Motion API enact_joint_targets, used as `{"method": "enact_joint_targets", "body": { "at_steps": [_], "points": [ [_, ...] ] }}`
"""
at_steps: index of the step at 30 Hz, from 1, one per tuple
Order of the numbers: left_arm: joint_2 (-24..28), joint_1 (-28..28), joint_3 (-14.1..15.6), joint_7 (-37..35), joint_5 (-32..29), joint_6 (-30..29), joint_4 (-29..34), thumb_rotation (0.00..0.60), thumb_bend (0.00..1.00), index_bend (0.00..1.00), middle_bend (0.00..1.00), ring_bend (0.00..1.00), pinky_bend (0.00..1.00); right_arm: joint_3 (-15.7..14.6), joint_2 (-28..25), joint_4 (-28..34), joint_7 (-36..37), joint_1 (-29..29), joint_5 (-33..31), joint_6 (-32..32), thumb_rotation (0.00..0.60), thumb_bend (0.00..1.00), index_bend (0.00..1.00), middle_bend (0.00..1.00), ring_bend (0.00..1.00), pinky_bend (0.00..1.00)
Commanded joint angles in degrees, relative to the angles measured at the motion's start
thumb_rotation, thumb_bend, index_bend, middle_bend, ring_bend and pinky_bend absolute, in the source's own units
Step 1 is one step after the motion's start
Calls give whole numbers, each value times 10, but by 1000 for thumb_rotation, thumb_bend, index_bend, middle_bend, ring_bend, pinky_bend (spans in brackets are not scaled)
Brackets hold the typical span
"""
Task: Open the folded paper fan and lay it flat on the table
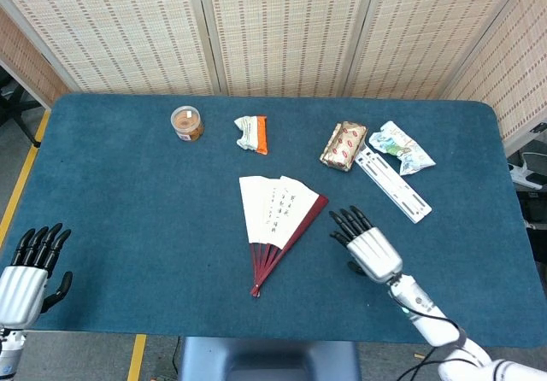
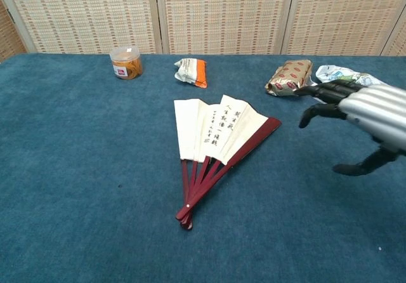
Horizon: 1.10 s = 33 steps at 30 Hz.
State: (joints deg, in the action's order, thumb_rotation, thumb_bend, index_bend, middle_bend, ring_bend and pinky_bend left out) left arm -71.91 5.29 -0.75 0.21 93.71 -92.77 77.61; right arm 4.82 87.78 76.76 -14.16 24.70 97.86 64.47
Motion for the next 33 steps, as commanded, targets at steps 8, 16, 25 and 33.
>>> {"method": "enact_joint_targets", "body": {
  "at_steps": [8, 16, 25, 33],
  "points": [
    [7, -6, 2, -14, -5, -1, 1, 600, 456, 0, 0, 0, 56, 30, 150, -138, -14, 71, -26, -26, 600, 168, 329, 0, 0, 0],
    [11, -4, -5, -16, -12, 1, 6, 600, 456, 0, 0, 0, 58, 32, 217, -222, -4, 110, -37, -35, 600, 240, 367, 0, 0, 0],
    [11, -7, -5, -20, -15, 2, 2, 600, 456, 0, 0, 0, 58, 24, 270, -294, 13, 128, -41, -15, 600, 241, 397, 0, 0, 0],
    [9, -9, -9, -23, -23, 2, -5, 600, 475, 0, 0, 0, 58, 30, 324, -370, 25, 144, -52, 6, 600, 262, 503, 5, 0, 0]
  ]
}}
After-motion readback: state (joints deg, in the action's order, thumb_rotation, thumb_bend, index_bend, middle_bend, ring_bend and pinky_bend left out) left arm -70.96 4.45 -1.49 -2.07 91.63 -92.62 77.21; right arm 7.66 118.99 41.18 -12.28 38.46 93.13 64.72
